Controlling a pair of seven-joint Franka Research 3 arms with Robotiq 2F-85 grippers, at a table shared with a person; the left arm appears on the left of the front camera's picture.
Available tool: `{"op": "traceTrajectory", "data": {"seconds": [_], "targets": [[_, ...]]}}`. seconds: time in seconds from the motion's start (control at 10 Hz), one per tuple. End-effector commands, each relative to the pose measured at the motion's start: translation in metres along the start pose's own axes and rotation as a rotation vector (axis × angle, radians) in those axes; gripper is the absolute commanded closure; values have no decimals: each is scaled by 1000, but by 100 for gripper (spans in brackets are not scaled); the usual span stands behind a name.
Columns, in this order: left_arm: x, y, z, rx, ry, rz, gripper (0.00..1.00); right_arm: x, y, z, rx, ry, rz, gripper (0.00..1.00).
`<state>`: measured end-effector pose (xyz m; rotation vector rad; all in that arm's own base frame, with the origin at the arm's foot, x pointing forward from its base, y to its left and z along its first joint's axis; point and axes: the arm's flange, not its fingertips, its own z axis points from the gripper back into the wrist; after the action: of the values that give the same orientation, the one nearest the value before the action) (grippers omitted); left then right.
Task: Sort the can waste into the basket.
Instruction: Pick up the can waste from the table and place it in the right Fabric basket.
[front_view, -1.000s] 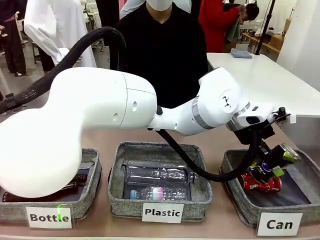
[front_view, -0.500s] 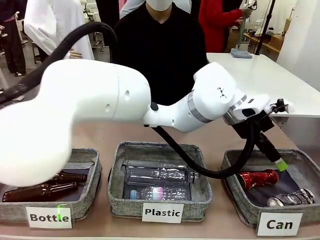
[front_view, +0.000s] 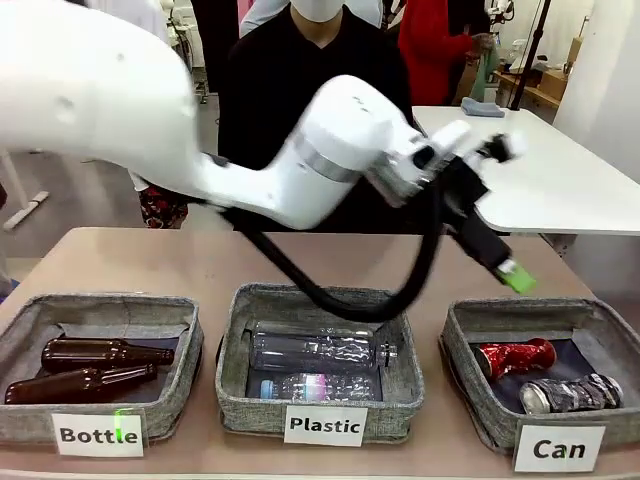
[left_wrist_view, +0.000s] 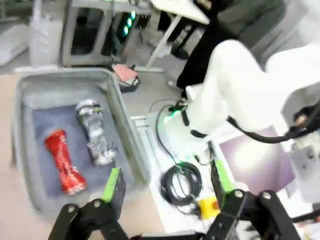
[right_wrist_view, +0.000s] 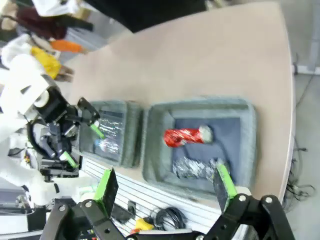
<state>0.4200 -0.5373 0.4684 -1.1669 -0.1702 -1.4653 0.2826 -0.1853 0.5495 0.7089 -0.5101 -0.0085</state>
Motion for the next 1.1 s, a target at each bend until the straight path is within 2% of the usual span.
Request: {"op": "traceTrajectory", "data": {"seconds": [0.0,0.2,0.3,0.4,0.5,0.6,0.7,0.8,0.9,1.0], "targets": [[-65,-77,61,39,-118,143,12,32,26,-53,46,-17,-7,0],[-112,-117,117,198,-423,394,12,40,62,-114,173,41,44,0],[-142,-133,151,288,-587,499,12,39,77,-147,299,99,34,0],[-185,-146,191,335,-701,569,12,40,86,-185,415,78,-2,0],[-228,-158,224,317,-787,606,12,38,90,-209,554,131,-73,0],[-274,-166,252,311,-823,670,12,39,92,-222,667,162,-137,0],[-323,-165,280,408,-843,792,12,44,88,-229,761,225,-226,0],[-379,-168,303,403,-909,938,12,53,75,-232,818,247,-328,0],[-426,-181,316,335,-1034,909,12,51,56,-231,741,256,-310,0],[-463,-193,320,262,-1143,813,12,42,35,-224,667,313,-267,0]]}}
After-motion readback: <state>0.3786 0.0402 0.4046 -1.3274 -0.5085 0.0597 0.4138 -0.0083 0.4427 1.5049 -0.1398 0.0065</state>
